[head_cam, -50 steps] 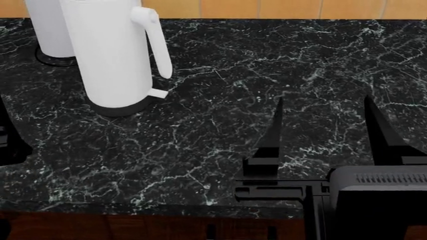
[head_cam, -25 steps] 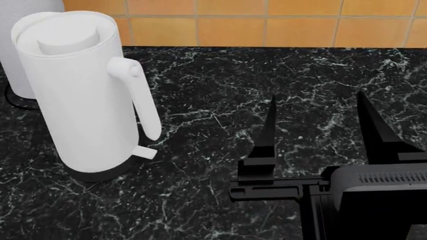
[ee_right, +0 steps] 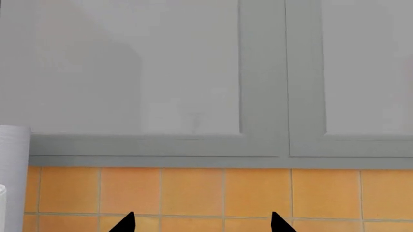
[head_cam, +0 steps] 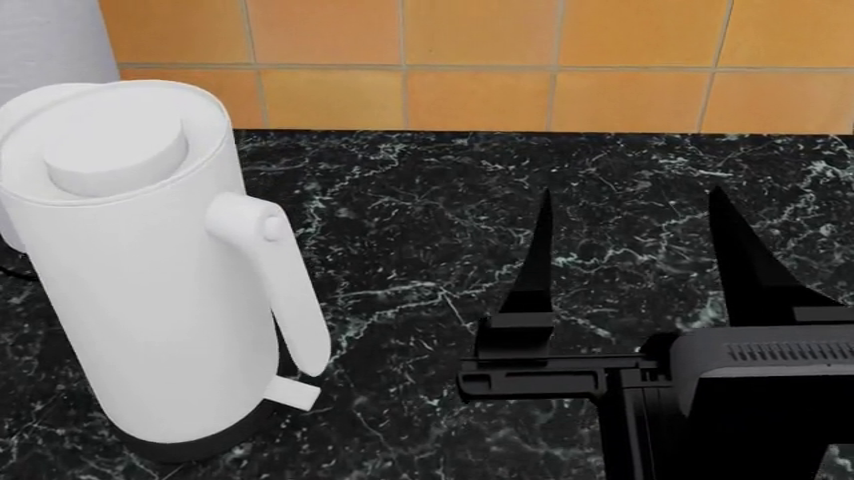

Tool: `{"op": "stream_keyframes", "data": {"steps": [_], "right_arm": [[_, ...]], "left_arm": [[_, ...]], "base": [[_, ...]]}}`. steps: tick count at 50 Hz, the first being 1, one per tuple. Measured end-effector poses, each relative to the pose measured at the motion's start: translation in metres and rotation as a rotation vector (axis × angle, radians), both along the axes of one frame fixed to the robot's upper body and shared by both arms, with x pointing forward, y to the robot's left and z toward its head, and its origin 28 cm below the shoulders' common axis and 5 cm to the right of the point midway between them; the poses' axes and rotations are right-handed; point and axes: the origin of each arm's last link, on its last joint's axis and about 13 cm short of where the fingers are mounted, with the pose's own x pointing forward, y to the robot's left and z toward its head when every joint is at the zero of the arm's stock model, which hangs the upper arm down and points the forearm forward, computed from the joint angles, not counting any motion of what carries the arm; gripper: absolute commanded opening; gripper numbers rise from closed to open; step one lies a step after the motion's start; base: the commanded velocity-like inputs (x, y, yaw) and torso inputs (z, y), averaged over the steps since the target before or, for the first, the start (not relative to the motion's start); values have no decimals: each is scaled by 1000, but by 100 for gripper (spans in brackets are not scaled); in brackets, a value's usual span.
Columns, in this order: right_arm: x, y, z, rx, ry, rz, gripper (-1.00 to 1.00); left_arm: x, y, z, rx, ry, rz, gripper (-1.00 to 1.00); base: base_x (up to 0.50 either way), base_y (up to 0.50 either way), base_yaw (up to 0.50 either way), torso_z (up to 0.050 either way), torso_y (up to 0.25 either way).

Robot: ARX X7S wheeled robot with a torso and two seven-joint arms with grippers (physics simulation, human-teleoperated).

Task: Press the button to open the lid of the electric kettle.

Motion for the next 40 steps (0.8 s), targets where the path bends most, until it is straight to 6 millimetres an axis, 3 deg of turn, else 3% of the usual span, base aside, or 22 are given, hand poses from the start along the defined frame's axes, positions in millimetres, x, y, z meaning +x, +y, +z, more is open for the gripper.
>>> {"op": "stream_keyframes", "data": {"steps": [11,18,19,29,40], "right_arm": [[1,2,2,11,22,32,100],[2,4,21,-26,35,161,100],[3,4,26,-31,41,187,-100],[11,0,67,-86,141,442,-100],[16,3,81,-181,244,651,-100]], "left_arm": [[-2,4,2,-8,-9,9,100],[-3,5,3,-10,-13,16,100],[-3,6,3,-10,-13,16,100],[-4,8,4,-12,-17,22,100],[-5,9,5,-13,-20,26,100]], "base": [[160,0,0,0,1],[0,0,0,0,0],[0,0,0,0,0],[0,0,0,0,0],[0,0,0,0,0]]}}
